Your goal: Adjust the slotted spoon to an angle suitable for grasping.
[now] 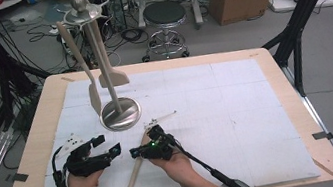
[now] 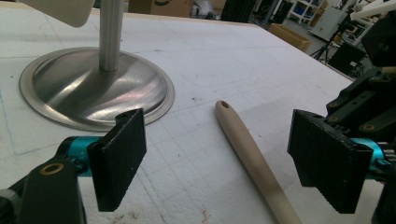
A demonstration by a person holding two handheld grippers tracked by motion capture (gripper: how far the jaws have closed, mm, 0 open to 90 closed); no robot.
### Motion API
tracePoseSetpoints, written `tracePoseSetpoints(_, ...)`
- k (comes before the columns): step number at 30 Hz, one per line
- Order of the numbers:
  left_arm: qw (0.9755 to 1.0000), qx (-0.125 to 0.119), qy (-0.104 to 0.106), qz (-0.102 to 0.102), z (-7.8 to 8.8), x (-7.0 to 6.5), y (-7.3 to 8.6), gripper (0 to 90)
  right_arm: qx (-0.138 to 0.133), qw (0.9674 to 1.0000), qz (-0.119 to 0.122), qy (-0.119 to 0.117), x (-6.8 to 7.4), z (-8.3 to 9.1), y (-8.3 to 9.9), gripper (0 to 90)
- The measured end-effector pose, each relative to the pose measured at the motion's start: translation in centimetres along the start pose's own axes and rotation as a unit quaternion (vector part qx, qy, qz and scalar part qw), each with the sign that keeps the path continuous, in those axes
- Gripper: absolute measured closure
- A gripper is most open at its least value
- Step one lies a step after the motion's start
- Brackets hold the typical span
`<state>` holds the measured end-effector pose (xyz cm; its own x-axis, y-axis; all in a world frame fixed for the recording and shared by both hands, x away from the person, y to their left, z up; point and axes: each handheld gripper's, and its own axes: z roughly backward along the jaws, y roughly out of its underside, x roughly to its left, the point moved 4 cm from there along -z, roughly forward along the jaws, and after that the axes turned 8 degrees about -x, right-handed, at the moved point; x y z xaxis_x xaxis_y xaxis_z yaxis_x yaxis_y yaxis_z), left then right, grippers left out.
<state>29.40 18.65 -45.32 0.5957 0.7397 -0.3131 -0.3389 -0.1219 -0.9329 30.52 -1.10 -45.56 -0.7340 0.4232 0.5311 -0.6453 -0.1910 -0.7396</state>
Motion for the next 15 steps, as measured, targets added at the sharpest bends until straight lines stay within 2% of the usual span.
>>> tracePoseSetpoints(8,1.0000,0.000,-0.003,0.000,0.1,0.1,0.0,20.2,0.026,0.9996,0.005,-0.013,1.2,-1.5,0.8,89.5)
tracePoseSetpoints(15,1.0000,-0.002,-0.002,0.002,0.1,0.1,0.0,20.2,0.057,0.9980,0.023,-0.012,2.1,-2.8,2.0,89.5)
